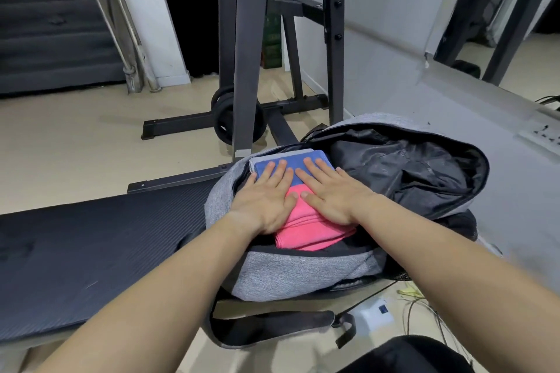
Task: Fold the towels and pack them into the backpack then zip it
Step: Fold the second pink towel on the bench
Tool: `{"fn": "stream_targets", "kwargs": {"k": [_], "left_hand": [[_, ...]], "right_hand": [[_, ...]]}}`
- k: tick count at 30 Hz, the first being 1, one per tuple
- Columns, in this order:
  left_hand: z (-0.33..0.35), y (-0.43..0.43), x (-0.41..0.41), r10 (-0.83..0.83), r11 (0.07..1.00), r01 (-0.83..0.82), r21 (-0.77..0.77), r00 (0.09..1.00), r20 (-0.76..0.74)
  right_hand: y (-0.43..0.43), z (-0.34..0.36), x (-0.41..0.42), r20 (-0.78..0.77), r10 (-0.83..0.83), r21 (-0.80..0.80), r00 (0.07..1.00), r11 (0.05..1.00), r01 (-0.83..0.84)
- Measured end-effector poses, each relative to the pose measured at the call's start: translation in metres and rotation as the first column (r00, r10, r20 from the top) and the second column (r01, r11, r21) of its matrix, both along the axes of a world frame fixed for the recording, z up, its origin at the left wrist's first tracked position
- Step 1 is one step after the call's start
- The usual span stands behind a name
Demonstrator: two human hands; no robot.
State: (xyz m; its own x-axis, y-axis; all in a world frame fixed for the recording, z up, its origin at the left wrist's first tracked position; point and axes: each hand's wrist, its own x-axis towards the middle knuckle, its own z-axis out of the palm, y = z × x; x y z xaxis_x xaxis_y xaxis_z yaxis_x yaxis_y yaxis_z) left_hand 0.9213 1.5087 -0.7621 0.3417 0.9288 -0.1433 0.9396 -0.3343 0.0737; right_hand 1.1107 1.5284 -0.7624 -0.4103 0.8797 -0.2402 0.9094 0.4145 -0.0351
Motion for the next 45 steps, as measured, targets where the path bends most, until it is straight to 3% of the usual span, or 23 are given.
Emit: {"fn": "stream_targets", "kwargs": {"k": [5,10,13,20,24,26,28,30,33,40,45], "left_hand": [[0.028,0.004,0.008,-0.001,0.999,0.004,0.035,0.998,-0.07],[0.03,0.002,0.008,0.11,0.992,-0.109,0.059,0.994,-0.018],[0.014,-0.003,0.005,0.145,0.989,-0.145,0.034,0.989,0.002],[0.015,-0.002,0.004,0.138,0.989,-0.142,0.03,0.985,0.107],[0.032,-0.002,-0.002,0.086,0.984,-0.112,0.142,0.98,0.179],[0.038,-0.007,-0.01,0.025,0.986,-0.048,0.158,0.989,0.143],[0.04,-0.015,-0.018,-0.036,0.994,0.031,0.105,0.998,0.05],[0.037,-0.022,-0.024,-0.084,0.996,0.084,0.03,0.996,-0.027],[0.029,-0.027,-0.028,-0.107,0.994,0.105,-0.03,0.992,-0.06],[0.016,-0.016,-0.033,-0.112,0.992,0.116,0.043,0.99,-0.081],[0.033,-0.021,-0.029,-0.091,0.995,0.092,-0.049,0.996,0.017]], "right_hand": [[0.003,0.023,-0.003,0.002,-0.025,-0.009,1.0,1.0,0.025],[0.016,0.041,-0.003,-0.137,-0.07,0.074,0.988,0.994,0.081],[0.015,0.029,-0.001,-0.078,-0.108,0.001,0.991,0.994,0.109],[0.01,0.024,0.002,-0.07,-0.11,0.045,0.991,0.993,0.113],[0.0,0.043,0.002,-0.106,-0.098,0.084,0.99,0.991,0.107],[-0.009,0.05,0.006,-0.117,-0.051,0.087,0.992,0.994,0.061],[-0.019,0.055,0.009,-0.043,0.034,0.051,0.998,0.998,-0.032],[-0.029,0.056,0.012,0.128,0.13,0.016,0.983,0.991,-0.133],[-0.038,0.048,0.016,0.279,0.17,0.036,0.945,0.982,-0.187],[-0.029,0.029,0.009,0.297,0.136,0.139,0.945,0.973,-0.184],[-0.032,0.044,0.01,0.304,0.131,0.083,0.944,0.983,-0.163]]}}
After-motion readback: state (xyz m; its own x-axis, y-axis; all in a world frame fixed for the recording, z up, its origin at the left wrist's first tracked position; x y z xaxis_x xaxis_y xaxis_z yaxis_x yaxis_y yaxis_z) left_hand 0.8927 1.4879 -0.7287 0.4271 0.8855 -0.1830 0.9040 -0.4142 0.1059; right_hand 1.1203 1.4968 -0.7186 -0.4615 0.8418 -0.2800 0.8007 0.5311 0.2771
